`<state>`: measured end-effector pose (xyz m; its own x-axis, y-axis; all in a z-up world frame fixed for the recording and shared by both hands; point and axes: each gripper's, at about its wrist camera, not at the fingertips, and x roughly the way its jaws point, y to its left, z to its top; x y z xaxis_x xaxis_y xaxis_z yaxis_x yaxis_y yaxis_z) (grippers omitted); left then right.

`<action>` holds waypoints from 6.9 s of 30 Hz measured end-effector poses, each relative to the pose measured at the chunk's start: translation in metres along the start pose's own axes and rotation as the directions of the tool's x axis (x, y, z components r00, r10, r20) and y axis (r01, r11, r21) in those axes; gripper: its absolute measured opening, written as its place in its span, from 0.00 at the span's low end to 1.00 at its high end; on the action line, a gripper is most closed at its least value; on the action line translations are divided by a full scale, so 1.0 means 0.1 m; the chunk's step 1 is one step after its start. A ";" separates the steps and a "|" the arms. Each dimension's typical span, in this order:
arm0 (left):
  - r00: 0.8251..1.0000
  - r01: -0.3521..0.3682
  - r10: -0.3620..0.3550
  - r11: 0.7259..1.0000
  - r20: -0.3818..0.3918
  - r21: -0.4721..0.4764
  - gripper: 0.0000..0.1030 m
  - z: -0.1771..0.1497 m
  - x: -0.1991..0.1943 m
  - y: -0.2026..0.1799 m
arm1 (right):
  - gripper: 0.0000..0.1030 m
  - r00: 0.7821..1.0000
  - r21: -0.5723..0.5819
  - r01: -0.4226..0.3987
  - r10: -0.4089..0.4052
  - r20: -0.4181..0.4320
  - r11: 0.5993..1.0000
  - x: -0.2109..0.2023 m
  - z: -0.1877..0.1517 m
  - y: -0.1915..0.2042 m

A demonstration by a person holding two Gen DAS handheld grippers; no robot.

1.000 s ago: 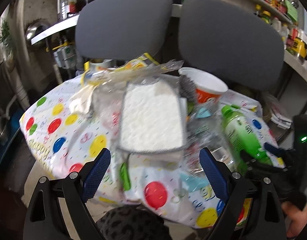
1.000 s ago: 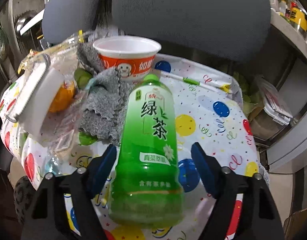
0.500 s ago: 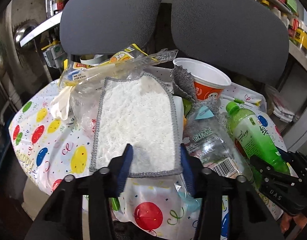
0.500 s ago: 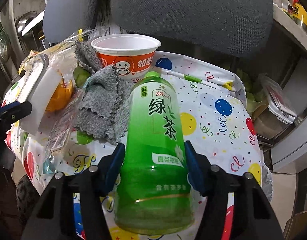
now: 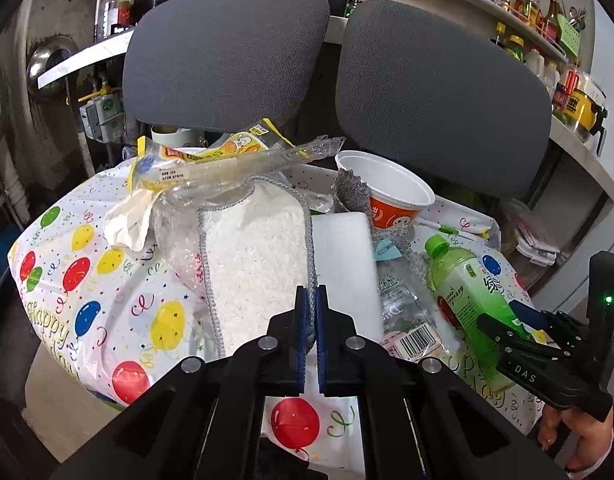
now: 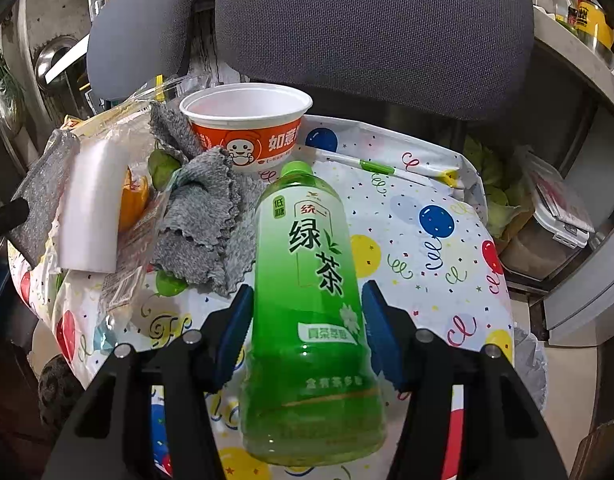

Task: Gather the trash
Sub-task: 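Grasp the white-grey cloth pad with the left tool while the right tool holds the bottle, then carry the bottle and pad to the trash bin and open both tools, then return both tools to the table, then grasp the white sponge with the left tool while the right tool grasps a plastic wrapper, then carry the sponge and wrapper to the trash bin and release them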

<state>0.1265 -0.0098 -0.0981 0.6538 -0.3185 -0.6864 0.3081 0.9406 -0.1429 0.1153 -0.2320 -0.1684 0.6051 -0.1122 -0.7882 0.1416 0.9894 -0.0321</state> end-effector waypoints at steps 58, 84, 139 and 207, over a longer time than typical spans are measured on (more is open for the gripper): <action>0.803 0.593 -0.539 0.685 -0.253 0.423 0.49 -0.40 0.63 -3.98 | 0.70 0.940 0.571 0.252 -0.338 0.047 0.782 -1.36 -1.39 -3.01; 0.998 0.050 -0.040 0.959 -0.041 0.277 0.53 -0.50 -0.24 -1.67 | 0.70 0.969 0.304 0.068 -0.135 0.205 0.950 -1.65 -1.00 -1.60; 0.986 -0.160 0.156 0.984 -0.053 -0.073 0.85 -0.26 0.39 -0.38 | 0.05 0.982 0.066 -0.081 0.069 0.176 0.994 -0.76 -0.27 -0.37; 0.909 0.418 -0.375 0.815 -0.185 0.402 0.79 -0.79 0.86 -3.88 | 0.37 0.937 0.553 0.245 -0.341 0.076 0.796 -1.20 -1.64 -3.01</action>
<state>0.0086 -0.3923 -0.1577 0.3509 -0.6199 -0.7019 0.8022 0.5856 -0.1162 -0.1288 -0.5010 -0.1652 0.5779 -0.4496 -0.6811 0.6947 0.7090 0.1213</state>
